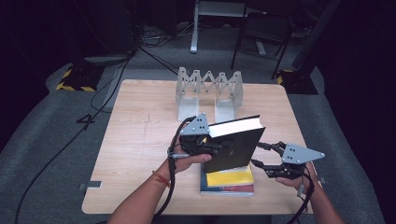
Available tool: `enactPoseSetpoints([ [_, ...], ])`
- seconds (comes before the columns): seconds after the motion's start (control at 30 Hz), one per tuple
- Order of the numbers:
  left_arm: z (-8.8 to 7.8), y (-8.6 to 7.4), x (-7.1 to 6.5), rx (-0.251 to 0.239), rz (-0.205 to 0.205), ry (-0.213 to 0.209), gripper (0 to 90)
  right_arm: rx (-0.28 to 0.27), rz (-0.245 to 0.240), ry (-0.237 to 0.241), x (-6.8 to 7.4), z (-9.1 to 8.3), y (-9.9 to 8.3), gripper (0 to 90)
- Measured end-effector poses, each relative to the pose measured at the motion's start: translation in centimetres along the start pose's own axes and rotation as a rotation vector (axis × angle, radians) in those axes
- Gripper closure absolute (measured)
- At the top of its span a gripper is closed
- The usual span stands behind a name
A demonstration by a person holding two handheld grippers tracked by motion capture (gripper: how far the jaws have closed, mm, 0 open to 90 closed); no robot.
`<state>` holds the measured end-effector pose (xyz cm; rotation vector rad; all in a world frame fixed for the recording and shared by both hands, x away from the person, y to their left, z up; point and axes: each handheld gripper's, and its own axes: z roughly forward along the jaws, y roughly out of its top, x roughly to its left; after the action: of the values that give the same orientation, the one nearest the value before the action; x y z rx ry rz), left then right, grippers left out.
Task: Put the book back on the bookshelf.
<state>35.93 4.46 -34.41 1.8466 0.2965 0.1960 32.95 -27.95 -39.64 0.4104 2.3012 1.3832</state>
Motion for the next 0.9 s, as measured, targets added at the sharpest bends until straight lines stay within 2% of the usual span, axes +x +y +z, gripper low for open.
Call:
enactPoseSetpoints([
  [0.07,0.0,0.0,0.0,-0.006,-0.023,0.017,51.3,0.036,0.027,-0.029,-0.6,-0.5,-1.2,39.0],
  [0.17,0.0,0.1,-0.1,-0.003,-0.035,0.043,51.7,0.105,0.104,-0.092,-1.8,-1.4,-3.4,38.6],
  [0.2,0.0,0.1,-0.1,-0.003,-0.035,0.043,51.8,0.105,0.104,-0.092,-1.8,-1.4,-3.4,38.6],
  [0.23,0.0,0.3,-0.3,0.001,-0.043,0.060,51.8,0.124,0.135,-0.129,-2.5,-1.7,-4.3,38.5],
  [0.33,0.1,0.8,-0.5,0.006,-0.036,0.079,52.0,0.119,0.200,-0.169,-3.6,-2.0,-5.1,38.1],
  [0.37,0.1,0.8,-0.5,0.006,-0.036,0.079,52.1,0.119,0.200,-0.169,-3.6,-2.0,-5.1,38.1],
  [0.43,0.2,1.2,-0.6,0.007,-0.034,0.094,52.1,0.129,0.231,-0.185,-4.0,-2.0,-5.5,37.4],
  [0.6,0.0,2.2,-0.6,0.014,-0.026,0.135,52.3,0.193,0.235,-0.192,-4.3,-1.2,-6.4,36.4],
  [0.8,-1.0,2.2,0.2,0.025,-0.043,0.207,52.3,0.224,0.227,-0.180,-4.1,-0.5,-6.5,35.8],
  [0.87,-1.3,2.1,0.4,0.026,-0.047,0.219,52.4,0.226,0.231,-0.176,-4.1,-0.5,-6.5,35.8],
  [0.9,-1.9,2.0,0.8,0.025,-0.055,0.249,52.4,0.234,0.230,-0.174,-4.1,-0.3,-6.5,35.7],
])
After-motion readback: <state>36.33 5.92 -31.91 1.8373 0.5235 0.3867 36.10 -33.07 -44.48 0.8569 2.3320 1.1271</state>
